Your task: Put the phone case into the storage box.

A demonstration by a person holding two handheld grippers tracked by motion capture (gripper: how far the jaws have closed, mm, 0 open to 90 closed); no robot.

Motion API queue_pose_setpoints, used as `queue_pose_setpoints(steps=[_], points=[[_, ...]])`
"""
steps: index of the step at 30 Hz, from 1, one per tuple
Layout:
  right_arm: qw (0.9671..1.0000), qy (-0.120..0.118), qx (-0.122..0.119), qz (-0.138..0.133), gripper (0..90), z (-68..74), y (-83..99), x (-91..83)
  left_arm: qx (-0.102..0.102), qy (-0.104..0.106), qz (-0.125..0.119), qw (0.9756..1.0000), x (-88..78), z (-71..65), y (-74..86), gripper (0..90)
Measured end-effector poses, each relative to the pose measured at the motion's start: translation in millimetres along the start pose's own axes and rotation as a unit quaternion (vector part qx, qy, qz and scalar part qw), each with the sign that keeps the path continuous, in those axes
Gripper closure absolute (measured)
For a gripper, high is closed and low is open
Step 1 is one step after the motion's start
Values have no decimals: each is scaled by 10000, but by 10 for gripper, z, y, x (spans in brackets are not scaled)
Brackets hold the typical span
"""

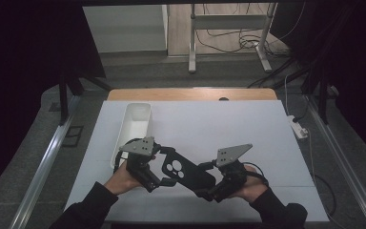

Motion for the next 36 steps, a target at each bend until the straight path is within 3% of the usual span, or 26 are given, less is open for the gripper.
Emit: queue_pose_setpoints(steps=[9, 21, 24, 25, 31, 36], points=[[9998, -137, -103, -44, 141, 38, -1, 2, -18, 264, -175, 9995, 0, -37, -17, 76], [9998, -95, -175, 77, 139, 39, 45, 37, -68, 173, -14, 9998, 24, -64, -36, 112], [9997, -73, -204, 89, 136, 38, 45, 43, -105, 196, -51, 9997, 21, -68, -45, 129], [9997, -73, -204, 89, 136, 38, 45, 43, -162, 312, -111, 9993, 13, -78, -56, 129], [9994, -10, -275, 203, 129, 38, 70, 65, -103, 280, -14, 9996, 31, -97, -54, 147], [9995, 25, -283, 138, 125, 32, 56, 62, -105, 233, -47, 9997, 19, -96, -64, 152]])
Point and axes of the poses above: each handheld gripper's, and its own axes: x roughly forward along the jaws, y roughly out of its underside, z roughly to its left, the point moved 8 cm from there along x, roughly forward along the jaws, and after that the axes turned 8 degrees about y, right-handed, at the moved point
